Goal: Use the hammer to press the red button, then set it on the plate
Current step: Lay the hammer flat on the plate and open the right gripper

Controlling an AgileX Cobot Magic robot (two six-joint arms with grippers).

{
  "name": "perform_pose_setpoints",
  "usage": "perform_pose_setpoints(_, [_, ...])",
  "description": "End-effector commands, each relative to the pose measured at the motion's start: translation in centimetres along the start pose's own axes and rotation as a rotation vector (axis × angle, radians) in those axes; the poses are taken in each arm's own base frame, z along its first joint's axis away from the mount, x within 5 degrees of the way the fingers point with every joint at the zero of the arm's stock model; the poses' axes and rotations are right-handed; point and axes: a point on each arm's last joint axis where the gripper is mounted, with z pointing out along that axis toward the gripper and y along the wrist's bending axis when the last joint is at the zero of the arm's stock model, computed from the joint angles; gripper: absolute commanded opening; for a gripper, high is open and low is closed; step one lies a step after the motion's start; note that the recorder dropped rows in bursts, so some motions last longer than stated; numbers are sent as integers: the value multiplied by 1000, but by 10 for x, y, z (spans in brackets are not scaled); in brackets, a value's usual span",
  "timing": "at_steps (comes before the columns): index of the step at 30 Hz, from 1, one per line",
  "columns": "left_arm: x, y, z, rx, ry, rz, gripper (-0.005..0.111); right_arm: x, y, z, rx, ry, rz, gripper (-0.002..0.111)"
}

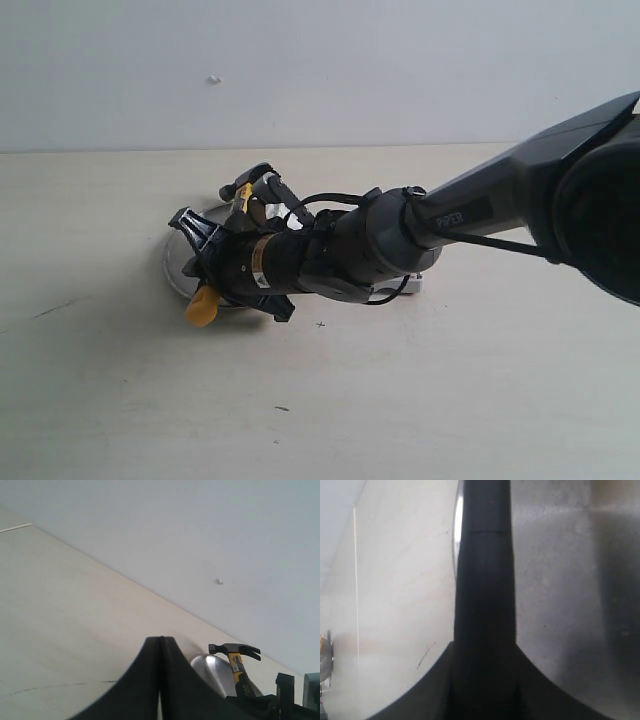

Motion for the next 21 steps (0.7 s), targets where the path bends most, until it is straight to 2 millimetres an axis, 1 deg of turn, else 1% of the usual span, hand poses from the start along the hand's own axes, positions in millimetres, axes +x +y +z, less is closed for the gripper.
perform_pose_setpoints(1, [0,0,-1,2,-7,5,0,-4,14,-4,-65,2,-65,3])
perform_pose_setpoints(2, [0,0,-1,2,-7,5,0,-4,14,-4,-65,2,-65,6])
perform_pose_setpoints(3, [0,0,-1,2,-7,5,0,-4,14,-4,-65,3,-69,12])
perform_pose_setpoints(9, [0,0,-1,2,-7,5,0,-4,14,-4,-65,4,-71,28])
perform_pose_setpoints(12, [0,0,-1,2,-7,5,0,-4,14,-4,-65,4,-69,44])
perform_pose_setpoints(13, [0,0,-1,2,-7,5,0,-4,14,-4,-65,4,-69,47])
perform_pose_setpoints(15, [0,0,-1,2,-7,5,0,-4,14,-4,-65,4,-57,49])
perform_pose_setpoints(21, [0,0,-1,2,-7,5,0,-2,14,-4,-58,26,-62,49])
